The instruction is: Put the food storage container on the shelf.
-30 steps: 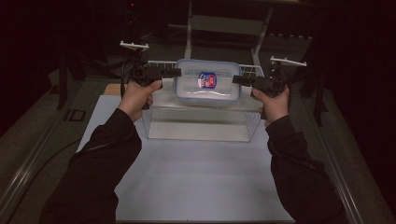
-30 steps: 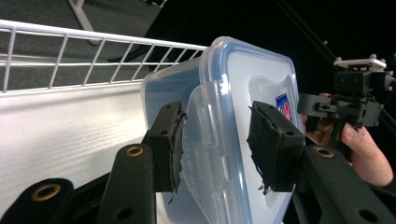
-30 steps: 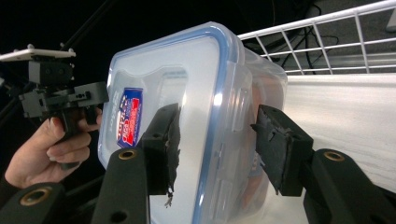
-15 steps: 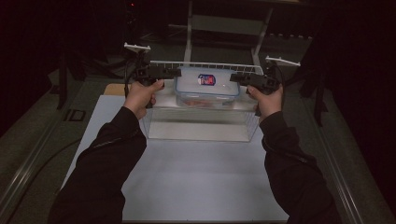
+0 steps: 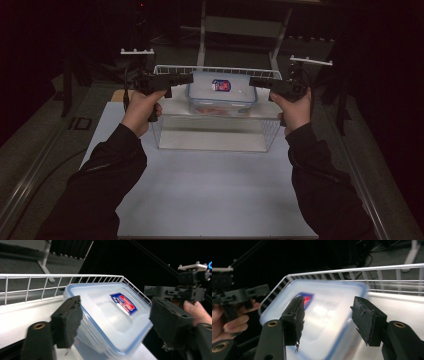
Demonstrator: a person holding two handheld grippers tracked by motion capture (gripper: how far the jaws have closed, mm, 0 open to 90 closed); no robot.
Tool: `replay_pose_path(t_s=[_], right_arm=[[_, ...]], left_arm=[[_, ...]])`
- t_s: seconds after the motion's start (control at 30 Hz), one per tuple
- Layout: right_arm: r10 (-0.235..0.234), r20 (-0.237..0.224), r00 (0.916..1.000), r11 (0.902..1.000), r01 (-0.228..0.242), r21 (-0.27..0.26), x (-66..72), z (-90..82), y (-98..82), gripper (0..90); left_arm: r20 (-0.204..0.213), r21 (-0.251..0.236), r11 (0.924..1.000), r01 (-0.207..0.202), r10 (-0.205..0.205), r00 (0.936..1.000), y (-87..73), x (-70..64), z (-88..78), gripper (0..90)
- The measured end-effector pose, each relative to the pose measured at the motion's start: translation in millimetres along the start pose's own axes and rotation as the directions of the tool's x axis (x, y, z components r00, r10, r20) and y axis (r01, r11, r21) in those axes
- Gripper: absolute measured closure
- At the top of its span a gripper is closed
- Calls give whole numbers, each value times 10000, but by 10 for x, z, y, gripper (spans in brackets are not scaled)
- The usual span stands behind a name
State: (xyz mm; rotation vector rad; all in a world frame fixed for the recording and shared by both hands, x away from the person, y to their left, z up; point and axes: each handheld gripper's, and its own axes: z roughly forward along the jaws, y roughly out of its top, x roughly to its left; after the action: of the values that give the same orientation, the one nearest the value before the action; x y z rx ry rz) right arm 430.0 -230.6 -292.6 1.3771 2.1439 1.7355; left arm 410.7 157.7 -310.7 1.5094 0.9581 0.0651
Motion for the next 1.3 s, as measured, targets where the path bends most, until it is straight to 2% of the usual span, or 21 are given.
replay_pose_path(t_s=[0.07, 0.13, 0.17, 0.23, 0.3, 0.33, 0.4, 0.43, 0.47, 0.5, 0.53, 0.6, 0.63, 0.7, 0.73, 0.77, 0.8, 0.97, 1.03, 1.2, 1.3], right_arm=[[-196, -60, 9998, 9998, 196, 53, 51, -17, -22, 431], [-627, -429, 9971, 9979, 634, 149, 194, -55, -112, 435], [-627, -429, 9971, 9979, 634, 149, 194, -55, -112, 435], [-863, -705, 9938, 9957, 883, 261, 278, -68, -183, 437], [-1123, -1088, 9877, 9927, 1165, 327, 377, -80, -292, 462], [-1123, -1088, 9877, 9927, 1165, 327, 377, -80, -292, 462], [-1319, -1220, 9837, 9895, 1380, 434, 439, -74, -402, 549], [-1388, -1206, 9829, 9880, 1458, 510, 452, -65, -441, 618], [-1488, -1228, 9812, 9857, 1570, 606, 457, -48, -481, 663], [-1488, -1228, 9812, 9857, 1570, 606, 457, -48, -481, 663], [-1541, -1175, 9810, 9844, 1627, 673, 457, -29, -525, 716], [-1512, -1275, 9802, 9831, 1625, 838, 441, 21, -614, 809], [-1589, -1125, 9809, 9800, 1706, 1027, 423, 82, -698, 887], [-1592, -1044, 9817, 9779, 1713, 1197, 401, 154, -765, 898], [-1592, -1044, 9817, 9779, 1713, 1197, 401, 154, -765, 898], [-1590, -997, 9822, 9764, 1714, 1317, 380, 227, -804, 898], [-1590, -997, 9822, 9764, 1714, 1317, 380, 227, -804, 898], [-1474, -607, 9872, 9775, 1548, 1436, 291, 414, -801, 899], [-1322, -591, 9895, 9795, 1396, 1454, 257, 461, -788, 899], [-1240, -426, 9914, 9814, 1289, 1425, 236, 517, -764, 899], [-1179, -366, 9923, 9830, 1219, 1372, 222, 552, -739, 899]], left_arm=[[123, -79, 9994, -326, 327, 9994, -49, -61, -55, 182], [253, -103, 9974, -710, 712, 9971, -107, -125, -101, 92], [295, -152, 9963, -847, 852, 9959, -140, -155, -120, 92], [258, -132, 9938, -1101, 1104, 9935, -207, -211, -156, 0], [61, -258, 9874, -1562, 1564, 9877, -324, -289, -215, 0], [61, -258, 9874, -1562, 1564, 9877, -324, -289, -215, 0], [-48, -298, 9811, -1910, 1910, 9816, -407, -331, -259, 0], [-175, -694, 9778, -1977, 1970, 9803, -514, -357, -307, 0], [-159, -702, 9777, -1978, 1972, 9802, -571, -364, -323, 0], [-159, -702, 9777, -1978, 1972, 9802, -571, -364, -323, 0], [-131, -765, 9763, -2025, 2021, 9793, -637, -370, -336, 0], [-327, -683, 9710, -2289, 2272, 9733, -779, -382, -350, 0], [-403, -621, 9696, -2368, 2347, 9712, -851, -383, -353, 0], [-537, -492, 9716, -2316, 2289, 9720, -1004, -371, -353, 0], [-558, -393, 9749, -2190, 2166, 9747, -1085, -360, -348, 0], [-577, -402, 9786, -2016, 1992, 9783, -1273, -346, -337, 0], [-577, -402, 9786, -2016, 1992, 9783, -1273, -346, -337, 0], [-960, -252, 9713, -2366, 2332, 9677, -1697, -349, -284, 0], [-829, -172, 9723, -2332, 2311, 9694, -1837, -340, -251, 0], [-881, -280, 9709, -2378, 2346, 9681, -1959, -322, -216, 0], [-864, -141, 9724, -2328, 2308, 9692, -2003, -303, -183, 0]])
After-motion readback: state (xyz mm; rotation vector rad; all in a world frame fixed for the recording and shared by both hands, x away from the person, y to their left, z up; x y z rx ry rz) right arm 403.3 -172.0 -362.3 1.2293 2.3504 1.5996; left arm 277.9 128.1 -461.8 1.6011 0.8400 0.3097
